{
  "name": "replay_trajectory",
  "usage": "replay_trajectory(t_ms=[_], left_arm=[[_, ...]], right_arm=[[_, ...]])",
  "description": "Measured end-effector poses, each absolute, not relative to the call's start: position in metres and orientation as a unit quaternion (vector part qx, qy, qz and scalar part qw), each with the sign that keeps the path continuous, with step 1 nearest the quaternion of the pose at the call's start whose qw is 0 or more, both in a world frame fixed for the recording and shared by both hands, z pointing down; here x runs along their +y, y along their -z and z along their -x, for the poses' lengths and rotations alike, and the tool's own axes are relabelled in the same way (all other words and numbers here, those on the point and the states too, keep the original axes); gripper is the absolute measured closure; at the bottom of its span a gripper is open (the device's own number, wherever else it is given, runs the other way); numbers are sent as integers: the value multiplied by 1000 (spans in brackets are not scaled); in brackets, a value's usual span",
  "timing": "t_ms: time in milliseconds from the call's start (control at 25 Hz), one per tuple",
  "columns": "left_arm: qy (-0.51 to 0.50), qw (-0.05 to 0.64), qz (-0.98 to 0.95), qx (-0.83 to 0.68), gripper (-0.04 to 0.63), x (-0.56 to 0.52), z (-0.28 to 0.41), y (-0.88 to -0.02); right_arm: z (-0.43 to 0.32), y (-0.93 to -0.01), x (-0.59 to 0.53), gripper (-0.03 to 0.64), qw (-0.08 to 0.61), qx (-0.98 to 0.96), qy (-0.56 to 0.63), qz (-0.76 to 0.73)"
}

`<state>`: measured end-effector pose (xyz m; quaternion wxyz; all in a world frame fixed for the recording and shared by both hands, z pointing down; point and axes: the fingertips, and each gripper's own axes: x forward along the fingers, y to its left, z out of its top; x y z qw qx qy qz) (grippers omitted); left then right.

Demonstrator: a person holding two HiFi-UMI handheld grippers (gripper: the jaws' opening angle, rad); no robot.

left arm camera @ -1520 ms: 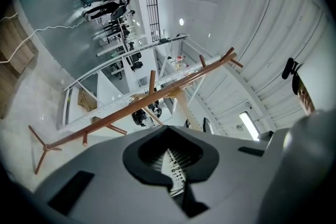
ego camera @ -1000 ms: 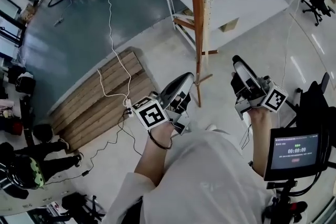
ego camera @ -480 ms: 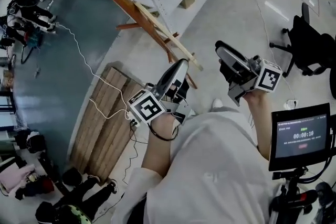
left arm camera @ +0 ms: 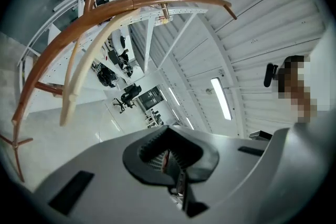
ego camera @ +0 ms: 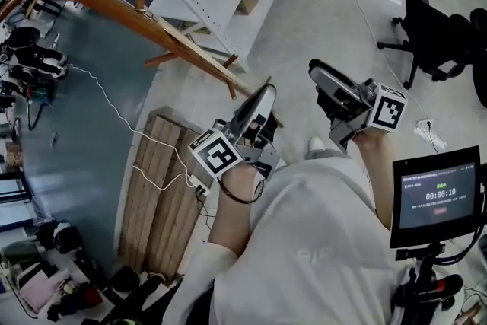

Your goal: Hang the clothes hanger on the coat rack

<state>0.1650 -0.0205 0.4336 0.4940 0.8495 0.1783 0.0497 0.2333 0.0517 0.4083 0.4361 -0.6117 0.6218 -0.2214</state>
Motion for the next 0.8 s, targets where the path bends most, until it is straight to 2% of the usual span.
replay_trajectory(t_ms=[800], left_arm=[[-57,494,-852,162,589,-25,-156,-444]], right_arm=[[-231,-417,58,433,444,615,232,609]])
